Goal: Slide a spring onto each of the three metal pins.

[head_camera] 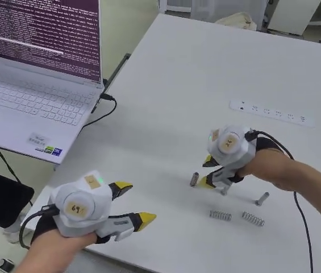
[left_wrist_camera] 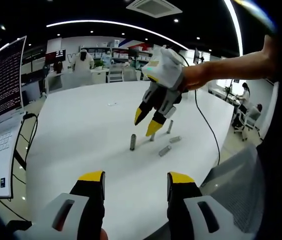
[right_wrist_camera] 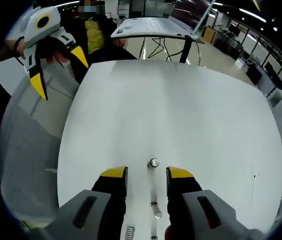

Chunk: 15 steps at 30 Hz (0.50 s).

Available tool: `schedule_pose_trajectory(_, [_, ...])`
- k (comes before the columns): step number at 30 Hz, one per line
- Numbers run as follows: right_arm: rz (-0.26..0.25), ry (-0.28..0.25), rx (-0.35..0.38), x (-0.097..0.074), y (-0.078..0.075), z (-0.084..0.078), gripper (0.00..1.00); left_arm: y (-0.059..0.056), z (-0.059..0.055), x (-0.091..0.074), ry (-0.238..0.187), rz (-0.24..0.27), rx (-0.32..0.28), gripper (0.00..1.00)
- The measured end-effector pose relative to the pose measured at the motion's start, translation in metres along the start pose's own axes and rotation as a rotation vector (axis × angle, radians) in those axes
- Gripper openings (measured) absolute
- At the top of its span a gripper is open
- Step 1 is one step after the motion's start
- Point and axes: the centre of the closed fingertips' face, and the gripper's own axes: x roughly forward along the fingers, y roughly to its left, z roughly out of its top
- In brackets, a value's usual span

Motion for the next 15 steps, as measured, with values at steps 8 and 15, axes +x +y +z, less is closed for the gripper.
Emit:
schedule_pose_trajectory(8, [-0.071, -0.089, 0.108, -0.007, -0.002, -0.003, 0.31, -0.004, 0.004, 0.001, -0.001, -0.003, 0.01, 0.44])
schedule_pose_trajectory(15, [-0.114, -0.146, 0.146, -0.017, 0.0, -0.001, 0.32, -0.006, 0.005, 0.001, -0.004, -0.004, 0.013, 0.44])
